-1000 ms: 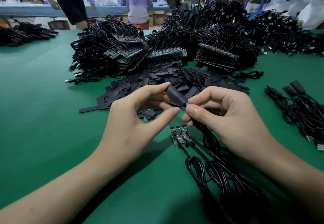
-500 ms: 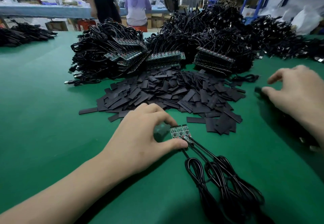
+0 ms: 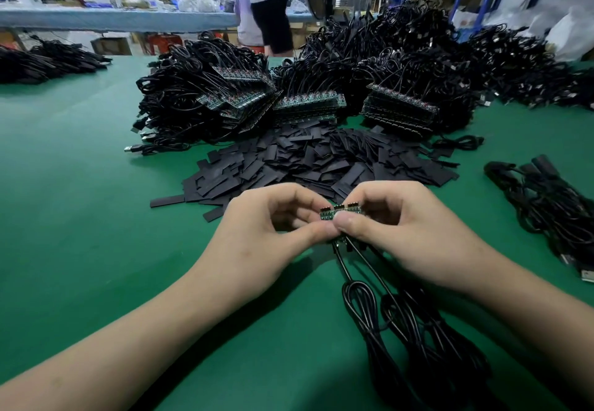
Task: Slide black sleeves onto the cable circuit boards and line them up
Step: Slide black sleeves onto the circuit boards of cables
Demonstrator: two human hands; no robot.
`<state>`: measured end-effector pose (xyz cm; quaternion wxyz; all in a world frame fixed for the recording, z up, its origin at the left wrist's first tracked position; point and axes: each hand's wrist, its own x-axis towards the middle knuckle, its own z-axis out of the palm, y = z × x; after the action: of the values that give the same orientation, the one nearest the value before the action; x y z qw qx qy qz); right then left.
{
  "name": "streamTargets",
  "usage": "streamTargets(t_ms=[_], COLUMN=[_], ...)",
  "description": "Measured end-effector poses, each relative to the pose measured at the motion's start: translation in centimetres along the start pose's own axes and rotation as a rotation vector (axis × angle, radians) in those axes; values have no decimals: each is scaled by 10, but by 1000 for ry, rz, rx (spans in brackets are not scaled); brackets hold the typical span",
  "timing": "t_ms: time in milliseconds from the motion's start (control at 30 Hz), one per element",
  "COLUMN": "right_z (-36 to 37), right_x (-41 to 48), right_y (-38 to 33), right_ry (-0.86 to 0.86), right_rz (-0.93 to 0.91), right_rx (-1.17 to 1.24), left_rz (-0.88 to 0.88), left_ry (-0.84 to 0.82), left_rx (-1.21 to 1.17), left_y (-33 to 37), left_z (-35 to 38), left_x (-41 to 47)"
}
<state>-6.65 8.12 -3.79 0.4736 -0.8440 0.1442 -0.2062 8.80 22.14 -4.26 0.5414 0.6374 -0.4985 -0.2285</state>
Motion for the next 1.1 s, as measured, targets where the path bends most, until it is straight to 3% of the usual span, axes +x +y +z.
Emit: streamTargets(t_ms=[500, 567, 667, 767, 967, 1100], right_z=[10, 10, 12, 14, 19, -3], right_x=[-4, -4, -4, -5, -7, -5], right_y=[-5, -4, -4, -12, -24, -30], right_ry=[-18, 46, 108, 153, -49, -11], right_rz=[280, 258, 140, 3, -6, 99], right_rx=[546, 380, -65, -185, 187, 599], left_rz=[-76, -51, 23, 70, 125, 105], left_ry=[-223, -189, -74, 41, 118, 158], left_rx=[-337, -368, -330, -247, -154, -19], left_y=[5, 6, 3, 1, 4, 2], left_z=[-12, -15, -17, -15, -5, -6], left_x=[7, 8, 9, 9, 6, 7])
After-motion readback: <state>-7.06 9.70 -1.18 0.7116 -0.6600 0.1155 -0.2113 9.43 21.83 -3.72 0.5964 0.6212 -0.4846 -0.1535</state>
